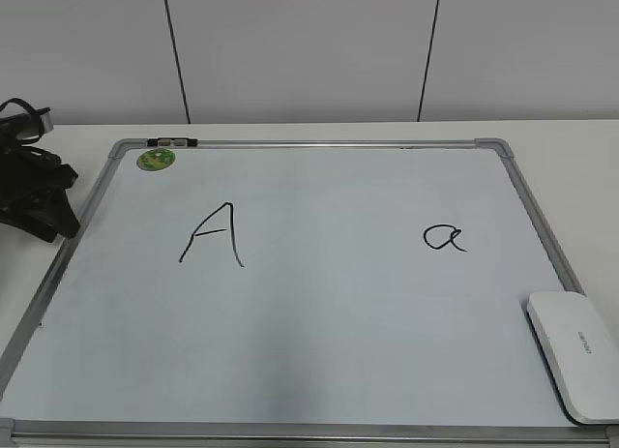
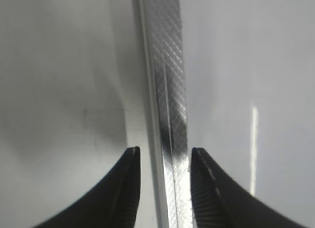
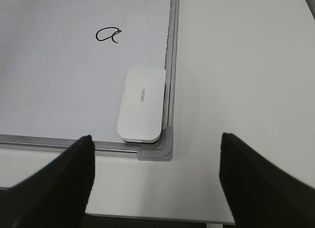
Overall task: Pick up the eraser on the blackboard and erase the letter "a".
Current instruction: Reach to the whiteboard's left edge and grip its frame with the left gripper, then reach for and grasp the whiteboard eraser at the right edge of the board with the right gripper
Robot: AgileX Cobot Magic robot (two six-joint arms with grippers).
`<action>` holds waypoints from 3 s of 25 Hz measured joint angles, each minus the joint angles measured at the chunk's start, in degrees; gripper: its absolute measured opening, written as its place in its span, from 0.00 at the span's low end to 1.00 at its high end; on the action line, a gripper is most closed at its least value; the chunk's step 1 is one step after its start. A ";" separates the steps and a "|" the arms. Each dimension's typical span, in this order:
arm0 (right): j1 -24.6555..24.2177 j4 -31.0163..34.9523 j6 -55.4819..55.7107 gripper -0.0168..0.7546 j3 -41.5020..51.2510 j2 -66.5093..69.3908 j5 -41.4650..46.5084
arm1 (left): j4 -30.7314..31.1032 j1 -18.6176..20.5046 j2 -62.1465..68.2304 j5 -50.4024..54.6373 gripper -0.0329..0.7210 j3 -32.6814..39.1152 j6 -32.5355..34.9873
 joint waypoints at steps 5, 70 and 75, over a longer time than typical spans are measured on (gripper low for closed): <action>0.00 0.00 0.00 0.78 0.00 0.00 0.00 | -0.74 0.10 1.01 0.01 0.37 0.00 0.21; 2.18 3.26 3.75 0.78 -15.30 68.01 -8.70 | -1.91 0.36 2.48 1.63 0.09 -1.22 0.00; 4.51 -0.67 6.96 0.78 -15.30 73.79 -13.00 | -1.91 0.36 2.48 1.72 0.09 -1.22 0.00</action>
